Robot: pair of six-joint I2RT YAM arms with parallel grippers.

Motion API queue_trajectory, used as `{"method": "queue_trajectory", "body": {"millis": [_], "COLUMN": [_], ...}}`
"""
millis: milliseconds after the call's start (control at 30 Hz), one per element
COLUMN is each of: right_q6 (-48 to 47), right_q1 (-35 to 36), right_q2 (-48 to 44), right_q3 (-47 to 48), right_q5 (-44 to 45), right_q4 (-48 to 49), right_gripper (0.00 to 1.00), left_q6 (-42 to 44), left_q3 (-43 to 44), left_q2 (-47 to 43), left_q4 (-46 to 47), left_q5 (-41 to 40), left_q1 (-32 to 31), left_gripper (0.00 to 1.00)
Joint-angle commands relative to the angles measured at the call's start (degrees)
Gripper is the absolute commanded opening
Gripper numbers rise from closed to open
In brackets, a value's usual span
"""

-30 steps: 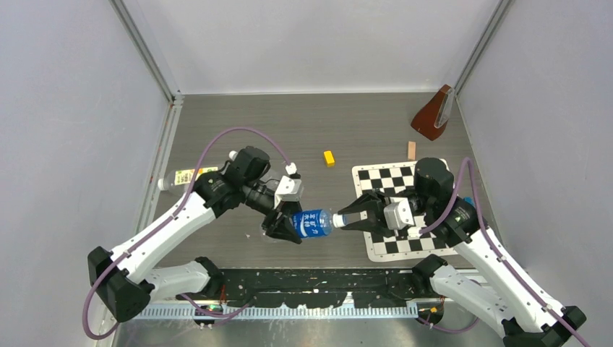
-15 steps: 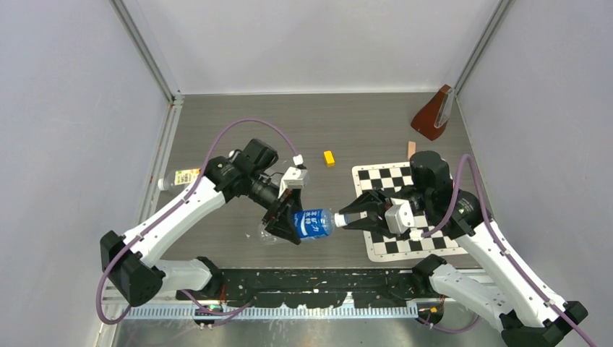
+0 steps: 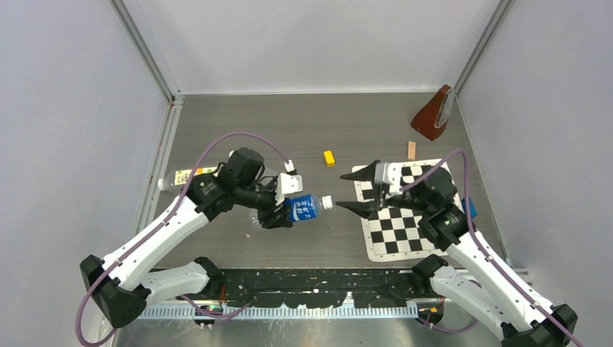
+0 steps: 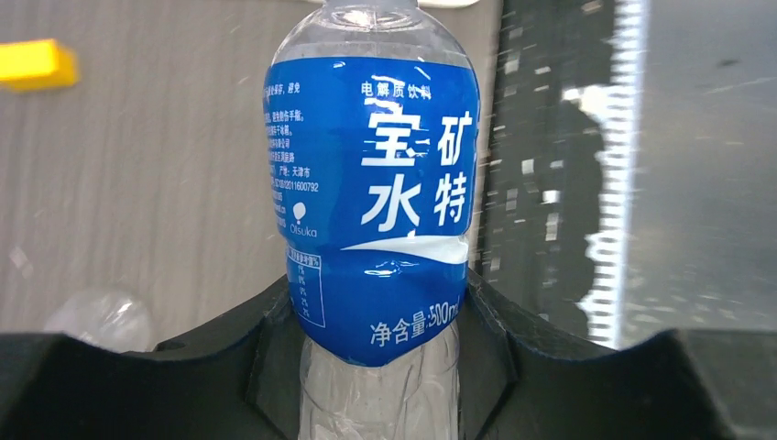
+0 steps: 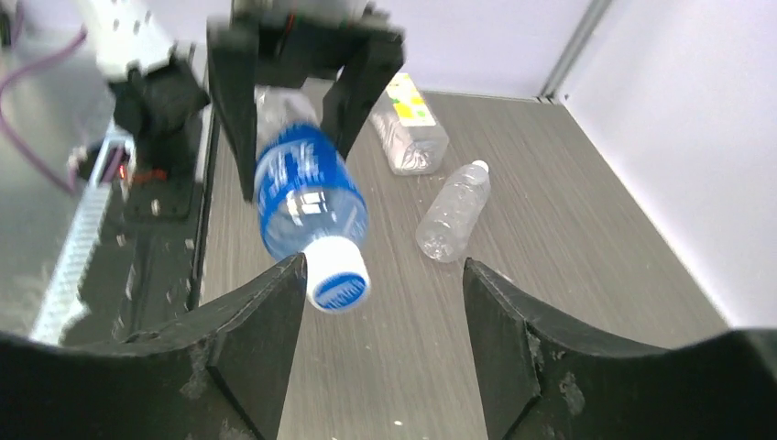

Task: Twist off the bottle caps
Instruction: Unscrew the bottle cap from the plastic bottle.

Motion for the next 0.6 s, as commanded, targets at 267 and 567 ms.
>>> {"method": "queue_trajectory", "body": {"millis": [267, 567], "right_q6": [59.39, 79.68], "right_q1": [-0.20, -1.15], "right_q2": [8.24, 20.58], "right_q3": [9.46, 7.94], "right_q5": [38.94, 22.14], "right_q4": [-5.21, -5.44], "right_gripper": [0.70, 0.69], "left_q6": [8.59, 13.07], "left_q3": [-11.71, -15.00], "left_q2": [-3.42, -5.22], "left_q4": [23.05, 28.24], "left_q5": [-40.40, -44.07], "left_q1": [-9.57, -11.84], "left_gripper": [0.00, 0.00]}}
